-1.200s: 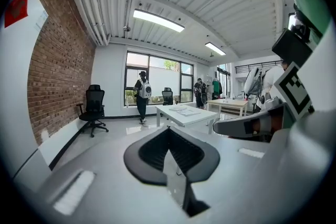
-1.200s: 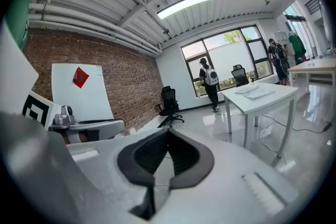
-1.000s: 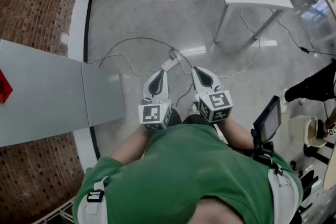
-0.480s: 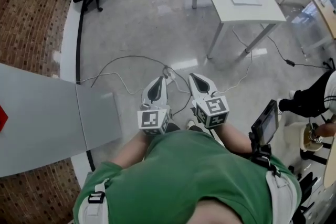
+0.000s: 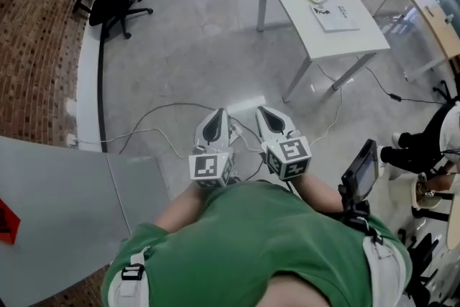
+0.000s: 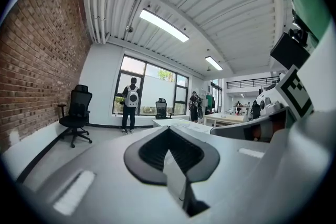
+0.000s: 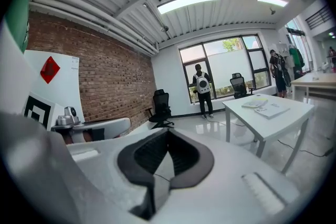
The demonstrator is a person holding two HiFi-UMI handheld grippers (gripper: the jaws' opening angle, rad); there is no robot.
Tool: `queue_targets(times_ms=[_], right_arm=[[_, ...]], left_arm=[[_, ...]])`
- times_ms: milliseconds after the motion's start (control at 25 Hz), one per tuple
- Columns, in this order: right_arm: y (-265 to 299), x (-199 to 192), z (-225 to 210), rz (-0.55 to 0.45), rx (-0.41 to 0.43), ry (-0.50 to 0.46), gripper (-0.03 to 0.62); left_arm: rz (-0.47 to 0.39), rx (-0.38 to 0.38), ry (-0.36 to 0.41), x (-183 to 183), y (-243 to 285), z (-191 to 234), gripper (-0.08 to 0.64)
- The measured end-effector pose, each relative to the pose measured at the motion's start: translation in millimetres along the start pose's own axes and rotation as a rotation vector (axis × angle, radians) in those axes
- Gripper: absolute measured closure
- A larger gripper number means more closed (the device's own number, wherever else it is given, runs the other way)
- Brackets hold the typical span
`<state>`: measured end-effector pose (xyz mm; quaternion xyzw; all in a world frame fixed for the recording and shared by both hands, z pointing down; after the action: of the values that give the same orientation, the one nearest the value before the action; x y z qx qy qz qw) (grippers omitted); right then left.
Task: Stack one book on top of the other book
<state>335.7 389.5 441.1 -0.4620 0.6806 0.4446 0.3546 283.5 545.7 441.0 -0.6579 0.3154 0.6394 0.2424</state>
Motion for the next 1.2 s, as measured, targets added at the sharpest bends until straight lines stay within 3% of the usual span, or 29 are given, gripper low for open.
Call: queue_targets(times_ms=[280,680,920,1200], right_arm=[[62.4,14.2,29.9,-0.046,-0.044,-0.008,0.589],[100.8,30.6,21.7,-0.023,-0.082,-0.011,0.589],[141.0,46.8,6.4,-0.023,-0.062,-0.005,0.589],[191.5,72.8,-58.9,-0.044,-0.046,-0.005,0.589]], left_arm=[[-0.051,-0.038,0.004,4.2,27.9,68.3,0.552],[-0.028,-0.089,-0.015,4.0,64.1,93.3,0.552],[-0.001,-0.074,0.0,8.0,104.0,113.5,0.552],[0.003,-0.101,-0.013,8.6,189.4,112.3,0.553]])
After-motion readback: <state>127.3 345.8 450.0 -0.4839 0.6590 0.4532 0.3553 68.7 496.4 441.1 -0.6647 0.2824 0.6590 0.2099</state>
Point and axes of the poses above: the fingertips, and each gripper's own axes: y forward along the fingers, z to its left, x out of its top, the point moved 7 cm from there along -y, backward along the fingers, and after that the axes turned 9 degrees about y, right-handed, at the moved point
